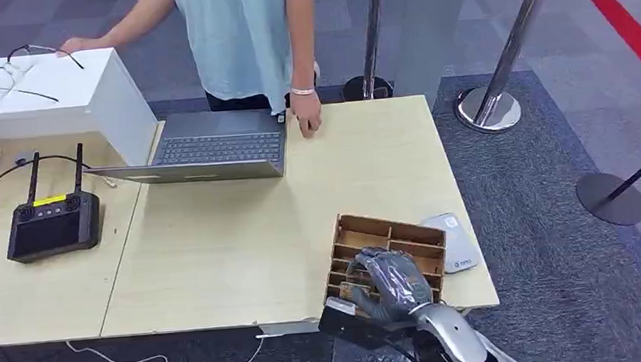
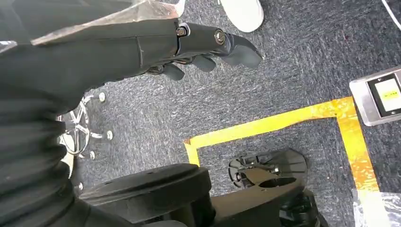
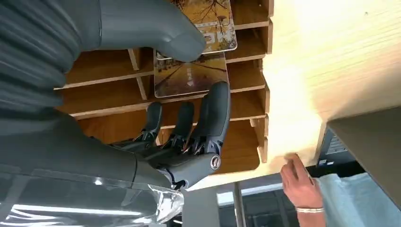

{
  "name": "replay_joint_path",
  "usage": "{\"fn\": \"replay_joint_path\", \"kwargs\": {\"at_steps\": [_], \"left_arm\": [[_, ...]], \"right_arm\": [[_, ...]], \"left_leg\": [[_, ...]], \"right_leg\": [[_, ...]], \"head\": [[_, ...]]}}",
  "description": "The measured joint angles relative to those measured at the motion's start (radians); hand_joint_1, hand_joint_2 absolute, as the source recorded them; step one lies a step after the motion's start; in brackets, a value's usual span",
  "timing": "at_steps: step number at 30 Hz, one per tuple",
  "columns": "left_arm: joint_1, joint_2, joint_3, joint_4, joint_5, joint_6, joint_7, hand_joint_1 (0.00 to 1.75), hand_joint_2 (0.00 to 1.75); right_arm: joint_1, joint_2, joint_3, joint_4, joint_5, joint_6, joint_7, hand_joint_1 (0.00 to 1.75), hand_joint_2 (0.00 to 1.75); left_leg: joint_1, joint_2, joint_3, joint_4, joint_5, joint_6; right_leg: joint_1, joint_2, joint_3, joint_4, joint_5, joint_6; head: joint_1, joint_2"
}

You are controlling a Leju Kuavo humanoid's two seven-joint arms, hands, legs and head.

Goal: Pass the card to the sensor for recognition and then transmit it.

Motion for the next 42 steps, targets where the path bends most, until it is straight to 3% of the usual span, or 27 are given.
{"fn": "replay_joint_path", "kwargs": {"at_steps": [29,38,39,41,42], "left_arm": [[0.0,0.0,0.0,0.0,0.003,0.008,0.004,0.0,1.75],[0.0,0.0,0.0,0.0,0.003,0.009,0.004,0.0,1.75],[0.0,0.0,0.0,0.0,0.003,0.009,0.004,0.0,1.75],[0.0,0.0,0.0,0.0,0.003,0.009,0.004,0.0,1.75],[0.0,0.0,0.0,0.0,0.003,0.009,0.004,0.0,1.75]], "right_arm": [[0.012,0.01,0.026,0.039,-0.022,-0.03,-0.004,0.93,1.75],[0.012,0.01,0.027,0.04,-0.022,-0.037,0.003,1.01,1.75],[0.012,0.01,0.027,0.04,-0.022,-0.038,0.003,1.12,1.75],[0.011,0.01,0.027,0.04,-0.022,-0.039,0.005,1.75,1.75],[0.011,0.01,0.027,0.04,-0.022,-0.04,0.005,1.75,1.75]], "left_leg": [[0.0,0.0,0.0,0.0,0.0,0.0],[0.0,0.0,0.0,0.0,0.0,0.0],[0.0,0.0,0.0,0.0,0.0,0.0],[0.0,0.0,0.0,0.0,0.0,0.0],[0.0,0.0,0.0,0.0,0.0,0.0]], "right_leg": [[0.0,0.0,0.0,0.0,0.0,0.0],[0.0,0.0,0.0,0.0,0.0,0.0],[0.0,0.0,0.0,0.0,0.0,0.0],[0.0,0.0,0.0,0.0,0.0,0.0],[0.0,0.0,0.0,0.0,0.0,0.0]], "head": [[0.0,0.0],[0.0,0.0],[0.0,0.0],[0.0,0.0],[0.0,0.0]]}}
